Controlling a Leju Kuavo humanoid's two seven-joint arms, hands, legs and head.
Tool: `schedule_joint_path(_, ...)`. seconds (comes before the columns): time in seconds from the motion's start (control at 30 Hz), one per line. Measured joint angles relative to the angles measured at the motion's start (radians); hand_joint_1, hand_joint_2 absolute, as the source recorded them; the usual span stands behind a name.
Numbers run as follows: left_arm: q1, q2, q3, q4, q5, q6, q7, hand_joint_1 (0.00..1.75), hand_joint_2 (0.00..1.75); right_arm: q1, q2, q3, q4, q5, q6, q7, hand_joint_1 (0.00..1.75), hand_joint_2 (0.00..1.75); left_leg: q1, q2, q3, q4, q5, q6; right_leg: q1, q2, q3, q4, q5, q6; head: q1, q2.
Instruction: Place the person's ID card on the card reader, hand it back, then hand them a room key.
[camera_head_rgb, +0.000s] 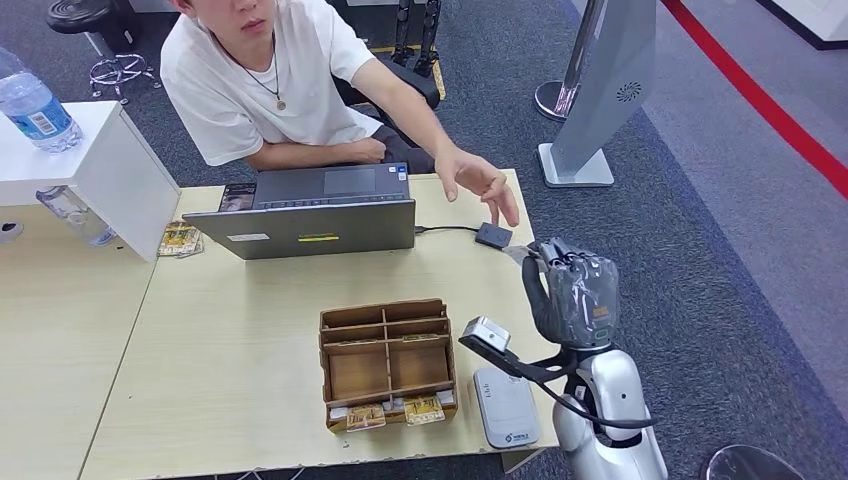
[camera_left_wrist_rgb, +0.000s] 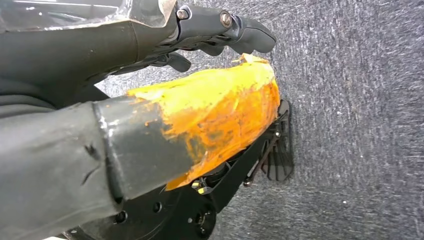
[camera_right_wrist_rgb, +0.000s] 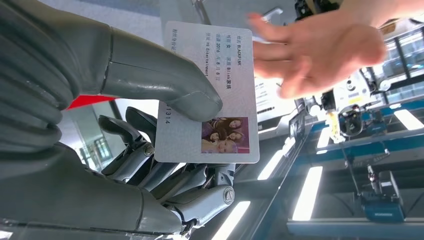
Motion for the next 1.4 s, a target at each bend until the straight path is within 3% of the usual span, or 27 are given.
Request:
schedule_joint_path(0.37,0.000,0.004,-0.032,0.000,-0.017,-0.001,0.020,0.00,0.00,-0.116,0.000,0.097,0.076,0.070,0.000,0.174,1.75,1.75,0.000,0.000,0.000,0.000,0.000,0.000,0.000,0.000,0.000,0.000,0.000,0.000,0.000,0.000)
schedule_joint_path(0.4,0.000,0.004,-0.034,0.000,-0.018,-0.001,0.021,0.00,0.00,-0.123,0.000,0.107,0.086,0.070,0.000,0.182,1.56,1.75,0.000,0.000,0.000,0.000,0.000,0.000,0.000,0.000,0.000,0.000,0.000,0.000,0.000,0.000)
schedule_joint_path(0.5,0.001,0.004,-0.036,0.000,-0.018,-0.001,0.021,0.00,0.00,-0.137,0.000,0.127,0.109,0.071,0.000,0.193,0.25,1.75,0.000,0.000,0.000,0.000,0.000,0.000,0.000,0.000,0.000,0.000,0.000,0.000,0.000,0.000)
schedule_joint_path(0.53,0.001,0.004,-0.036,0.000,-0.018,-0.001,0.021,0.00,0.00,-0.139,0.000,0.133,0.114,0.071,0.000,0.196,0.00,1.75,0.000,0.000,0.000,0.000,0.000,0.000,0.000,0.000,0.000,0.000,0.000,0.000,0.000,0.000)
schedule_joint_path(1.13,0.001,0.004,-0.036,0.000,-0.003,-0.001,0.020,0.00,0.00,-0.127,-0.011,0.166,0.113,0.081,0.000,0.223,0.00,1.75,0.000,0.000,0.000,0.000,0.000,0.000,0.000,0.000,0.000,0.000,0.000,0.000,0.000,0.000)
schedule_joint_path(1.4,0.001,0.002,-0.036,0.000,0.029,-0.002,0.004,0.00,0.00,-0.060,-0.012,0.166,0.063,-0.076,0.000,0.082,0.00,1.75,0.000,0.000,0.000,0.000,0.000,0.000,0.000,0.000,-0.001,0.000,0.000,0.000,0.000,0.000)
